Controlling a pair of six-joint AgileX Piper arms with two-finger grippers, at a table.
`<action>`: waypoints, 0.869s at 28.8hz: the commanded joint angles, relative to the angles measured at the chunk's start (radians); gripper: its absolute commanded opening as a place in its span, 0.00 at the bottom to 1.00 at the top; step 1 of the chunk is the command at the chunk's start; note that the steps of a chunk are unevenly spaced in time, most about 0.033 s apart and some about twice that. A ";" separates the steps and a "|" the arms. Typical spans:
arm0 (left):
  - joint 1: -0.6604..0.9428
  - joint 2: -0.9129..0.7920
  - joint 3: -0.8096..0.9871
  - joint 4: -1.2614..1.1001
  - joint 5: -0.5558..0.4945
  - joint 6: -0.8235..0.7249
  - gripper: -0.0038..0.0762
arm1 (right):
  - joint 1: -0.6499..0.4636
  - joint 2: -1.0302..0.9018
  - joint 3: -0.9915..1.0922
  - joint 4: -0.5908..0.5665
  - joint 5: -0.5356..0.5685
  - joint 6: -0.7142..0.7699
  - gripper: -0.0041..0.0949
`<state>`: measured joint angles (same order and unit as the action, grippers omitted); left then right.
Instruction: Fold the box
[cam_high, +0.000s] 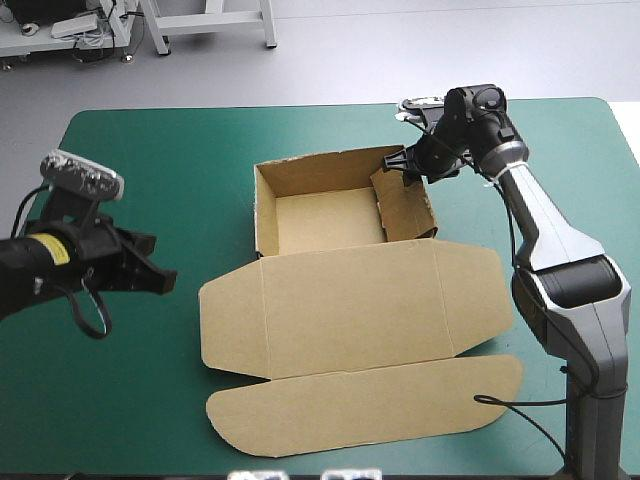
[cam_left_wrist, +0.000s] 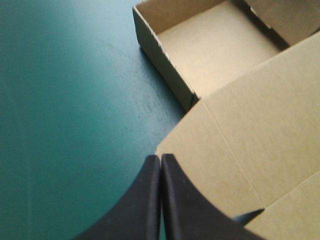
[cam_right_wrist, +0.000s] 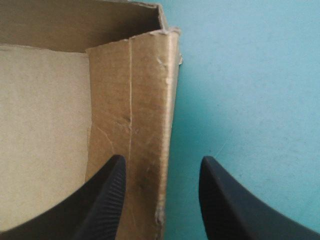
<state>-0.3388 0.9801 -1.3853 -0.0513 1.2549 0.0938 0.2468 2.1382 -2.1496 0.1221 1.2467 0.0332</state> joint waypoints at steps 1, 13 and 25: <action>-0.006 -0.102 0.090 -0.007 -0.052 -0.009 0.04 | -0.005 -0.041 -0.023 0.028 0.002 -0.015 0.47; -0.006 -0.394 0.509 -0.006 -0.168 -0.025 0.04 | -0.005 -0.027 0.065 0.090 0.002 -0.033 0.23; -0.006 -0.486 0.651 -0.011 -0.166 -0.023 0.04 | -0.005 -0.038 0.138 0.097 0.002 0.001 0.02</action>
<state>-0.3388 0.4873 -0.7102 -0.0551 1.1487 0.0754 0.2399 2.1612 -2.0012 0.1913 1.2039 0.0268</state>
